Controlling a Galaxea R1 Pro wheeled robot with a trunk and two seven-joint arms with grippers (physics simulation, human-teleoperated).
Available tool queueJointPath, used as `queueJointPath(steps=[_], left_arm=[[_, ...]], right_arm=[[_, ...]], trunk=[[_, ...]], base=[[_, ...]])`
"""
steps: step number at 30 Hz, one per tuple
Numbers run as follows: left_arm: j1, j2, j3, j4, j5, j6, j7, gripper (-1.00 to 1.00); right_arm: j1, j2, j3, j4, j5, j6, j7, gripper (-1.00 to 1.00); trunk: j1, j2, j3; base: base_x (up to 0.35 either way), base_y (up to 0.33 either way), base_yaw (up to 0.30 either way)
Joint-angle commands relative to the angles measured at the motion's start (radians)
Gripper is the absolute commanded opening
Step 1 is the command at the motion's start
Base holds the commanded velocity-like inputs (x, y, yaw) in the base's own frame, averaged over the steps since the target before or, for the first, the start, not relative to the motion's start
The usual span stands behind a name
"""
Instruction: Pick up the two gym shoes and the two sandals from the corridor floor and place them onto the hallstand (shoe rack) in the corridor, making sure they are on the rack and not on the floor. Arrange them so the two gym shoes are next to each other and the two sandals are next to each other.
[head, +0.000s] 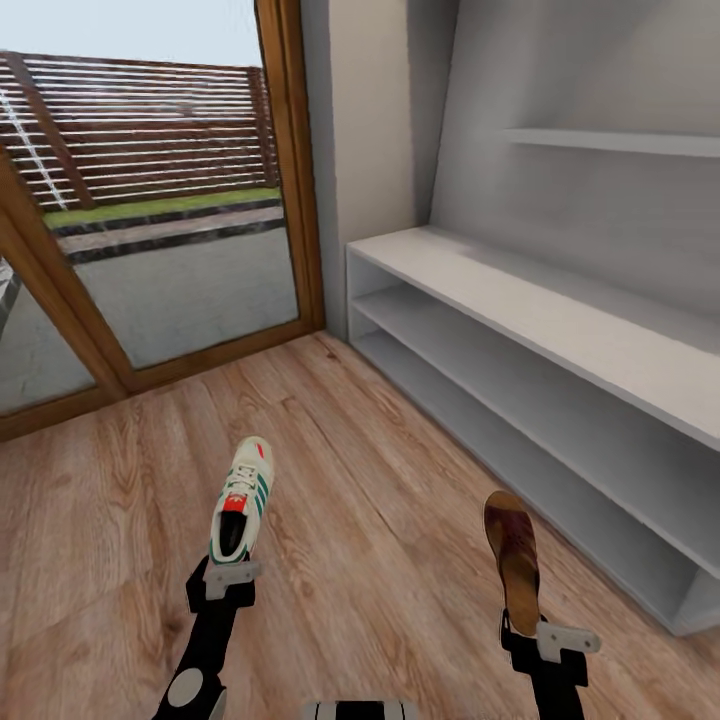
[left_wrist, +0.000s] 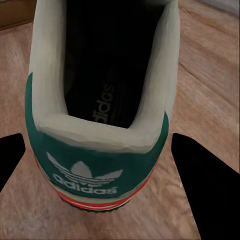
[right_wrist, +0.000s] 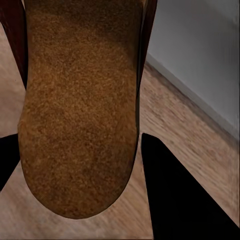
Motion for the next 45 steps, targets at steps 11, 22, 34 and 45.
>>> queueJointPath(steps=[11,22,34,45], left_arm=[[0.0,-0.001,0.0,0.004,-0.001,0.0,0.001,-1.0],[0.0,0.0,0.0,0.004,-0.001,0.0,0.001,-1.0],[0.0,-0.001,-0.002,0.004,-0.001,0.0,0.001,-1.0],[0.0,-0.002,-0.002,0.004,-0.001,0.0,0.001,-1.0]], right_arm=[[0.0,0.0,0.0,0.004,0.0,-0.002,-0.001,-1.0],[0.0,0.0,0.0,0.006,0.002,-0.003,-0.002,-1.0],[0.0,0.0,-0.002,0.006,0.001,-0.002,-0.002,-1.0],[0.0,-0.001,-0.002,0.006,0.001,-0.002,-0.002,-1.0]], trunk=[[0.0,0.0,0.0],[0.0,0.0,0.0],[0.0,0.0,0.0],[0.0,0.0,0.0]], base=[[0.0,0.0,-0.279],[0.0,0.0,-0.283],[0.0,0.0,-0.287],[0.0,0.0,-0.288]])
